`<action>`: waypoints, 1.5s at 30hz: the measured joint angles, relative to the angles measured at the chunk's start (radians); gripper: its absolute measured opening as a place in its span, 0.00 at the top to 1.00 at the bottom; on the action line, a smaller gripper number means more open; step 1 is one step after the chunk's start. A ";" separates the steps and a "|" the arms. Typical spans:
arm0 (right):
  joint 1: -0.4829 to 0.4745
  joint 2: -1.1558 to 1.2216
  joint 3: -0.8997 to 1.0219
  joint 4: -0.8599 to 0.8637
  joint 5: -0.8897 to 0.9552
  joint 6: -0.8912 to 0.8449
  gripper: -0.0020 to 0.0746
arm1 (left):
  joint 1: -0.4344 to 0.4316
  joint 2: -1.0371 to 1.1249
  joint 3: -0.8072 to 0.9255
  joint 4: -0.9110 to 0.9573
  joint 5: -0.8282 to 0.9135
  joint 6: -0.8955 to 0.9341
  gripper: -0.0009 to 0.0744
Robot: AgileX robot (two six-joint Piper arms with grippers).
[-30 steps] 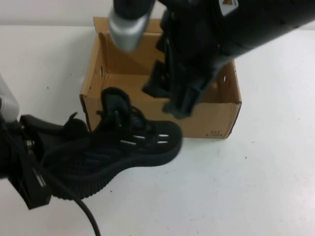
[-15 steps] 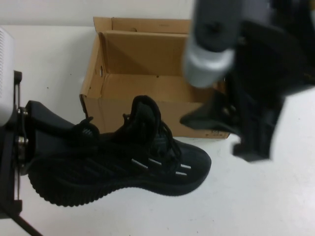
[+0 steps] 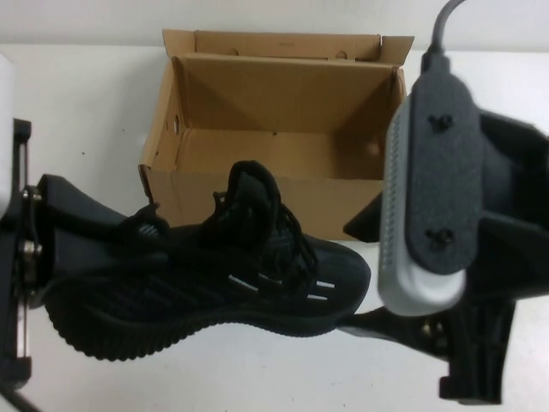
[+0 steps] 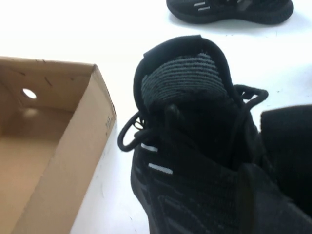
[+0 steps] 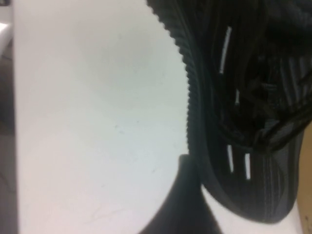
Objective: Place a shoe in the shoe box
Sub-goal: Place the shoe in the shoe box
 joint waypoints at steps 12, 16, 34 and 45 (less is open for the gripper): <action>0.000 0.044 0.028 0.150 -0.193 -0.138 0.27 | 0.000 -0.141 0.000 -0.011 0.011 -0.013 0.95; 0.000 0.065 0.028 0.173 -0.221 -0.148 0.27 | 0.000 -0.172 0.000 -0.013 0.014 -0.038 0.95; 0.000 0.104 0.028 0.209 -0.254 -0.152 0.94 | 0.000 -0.180 -0.001 -0.021 0.011 -0.062 0.95; 0.000 0.106 0.028 0.224 -0.244 -0.154 0.95 | 0.000 -0.180 -0.001 -0.027 0.011 -0.230 0.95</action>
